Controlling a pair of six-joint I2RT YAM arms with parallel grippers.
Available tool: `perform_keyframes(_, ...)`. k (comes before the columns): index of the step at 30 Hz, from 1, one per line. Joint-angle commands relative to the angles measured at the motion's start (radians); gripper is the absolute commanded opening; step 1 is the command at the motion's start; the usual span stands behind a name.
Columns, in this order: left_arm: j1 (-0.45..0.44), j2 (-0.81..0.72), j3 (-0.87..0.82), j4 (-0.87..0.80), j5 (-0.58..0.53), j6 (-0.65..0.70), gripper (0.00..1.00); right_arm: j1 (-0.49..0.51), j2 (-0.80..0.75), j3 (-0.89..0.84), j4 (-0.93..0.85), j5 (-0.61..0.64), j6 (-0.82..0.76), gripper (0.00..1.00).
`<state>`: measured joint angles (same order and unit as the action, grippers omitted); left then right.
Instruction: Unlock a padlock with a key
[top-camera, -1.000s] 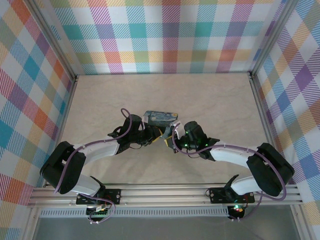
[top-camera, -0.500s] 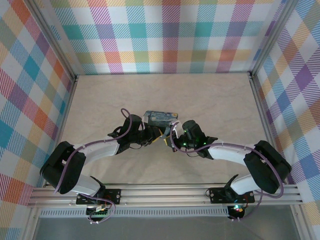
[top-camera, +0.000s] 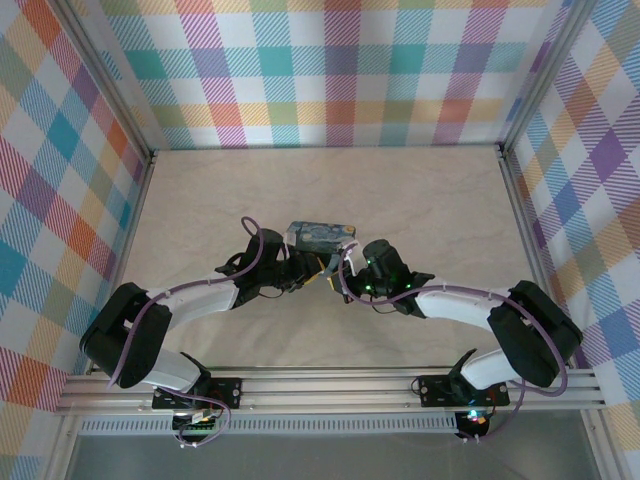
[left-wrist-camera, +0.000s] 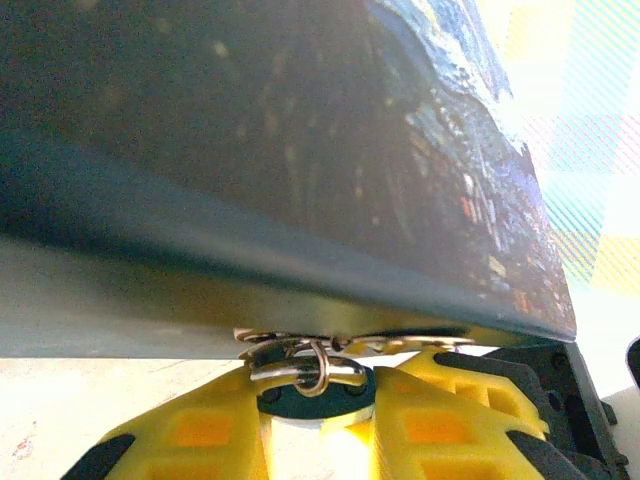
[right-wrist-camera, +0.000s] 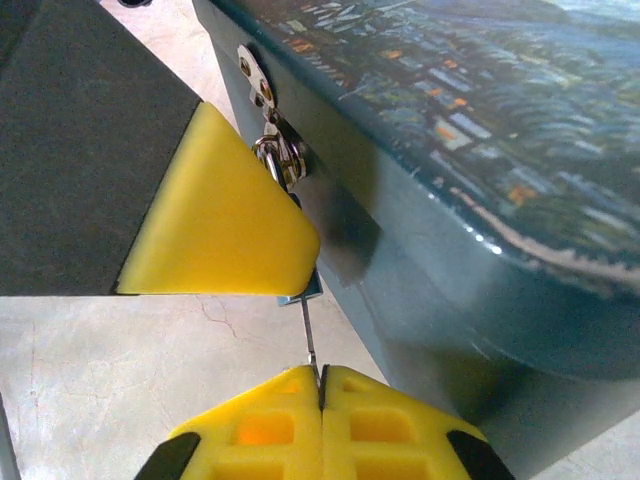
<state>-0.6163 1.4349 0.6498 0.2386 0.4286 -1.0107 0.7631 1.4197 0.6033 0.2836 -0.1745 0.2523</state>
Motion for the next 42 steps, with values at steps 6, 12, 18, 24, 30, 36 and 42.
perform_keyframes(6, 0.003, 0.0, -0.009, 0.031, 0.024, -0.027, 0.17, 0.011, 0.008, 0.058, -0.003, 0.069, -0.007, 0.0)
perform_keyframes(12, 0.0, 0.004, -0.009, 0.028, 0.015, -0.039, 0.16, 0.031, 0.016, 0.078, -0.021, 0.12, -0.017, 0.0)
perform_keyframes(18, 0.001, -0.003, -0.009, 0.005, -0.003, -0.045, 0.16, 0.038, 0.018, 0.082, -0.053, 0.177, -0.019, 0.0)
perform_keyframes(24, 0.0, -0.005, -0.009, 0.001, -0.011, -0.053, 0.16, 0.039, 0.016, 0.079, -0.069, 0.181, -0.022, 0.0)
perform_keyframes(30, 0.0, -0.001, -0.007, 0.0, -0.013, -0.054, 0.16, 0.041, 0.016, 0.08, -0.048, 0.17, -0.018, 0.0)
perform_keyframes(36, -0.003, 0.006, -0.006, -0.002, -0.013, -0.054, 0.16, 0.045, 0.009, 0.065, 0.026, 0.129, -0.013, 0.0)
perform_keyframes(42, -0.003, 0.016, -0.003, -0.001, -0.005, -0.051, 0.16, 0.045, -0.003, 0.049, 0.048, 0.123, -0.012, 0.0)
